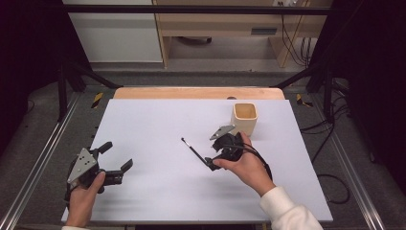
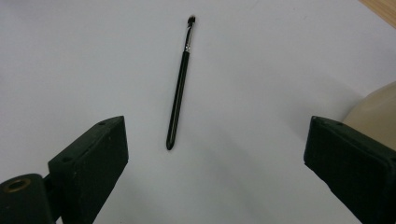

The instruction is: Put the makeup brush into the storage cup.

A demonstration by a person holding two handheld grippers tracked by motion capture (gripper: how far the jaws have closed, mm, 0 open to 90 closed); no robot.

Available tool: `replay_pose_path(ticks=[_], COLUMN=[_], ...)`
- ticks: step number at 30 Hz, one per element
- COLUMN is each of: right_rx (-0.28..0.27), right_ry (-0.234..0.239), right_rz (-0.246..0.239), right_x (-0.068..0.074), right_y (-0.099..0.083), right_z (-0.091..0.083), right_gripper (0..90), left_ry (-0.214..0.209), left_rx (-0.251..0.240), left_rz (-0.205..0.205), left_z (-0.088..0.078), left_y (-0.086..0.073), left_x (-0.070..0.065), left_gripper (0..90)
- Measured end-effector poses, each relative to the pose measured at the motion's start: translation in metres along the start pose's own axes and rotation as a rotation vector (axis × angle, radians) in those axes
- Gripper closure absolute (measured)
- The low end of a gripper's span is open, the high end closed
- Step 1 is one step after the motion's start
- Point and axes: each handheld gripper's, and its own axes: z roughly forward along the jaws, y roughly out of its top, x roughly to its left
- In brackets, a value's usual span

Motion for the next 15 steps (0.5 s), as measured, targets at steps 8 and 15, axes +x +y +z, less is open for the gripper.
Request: replay_pose_path(ticks=[8,15], right_rx=[0.01,0.011], right_ry=[0.011,0.016], right_rz=[0.008,0.003], right_x=[0.001,0.003], right_y=[0.0016,0.0028], right_z=[0.0035,0.0052], right_gripper=[6.5,6.4], left_ry=[0.0,-0.002], left_rx=[-0.001,-0.002], left_rz=[0.0,0.001], left_z=[-0.0001,0.0001], left_y=[0.0,0.0001], left_x=[0.0004,0.0], left_gripper=[0.9,0.9])
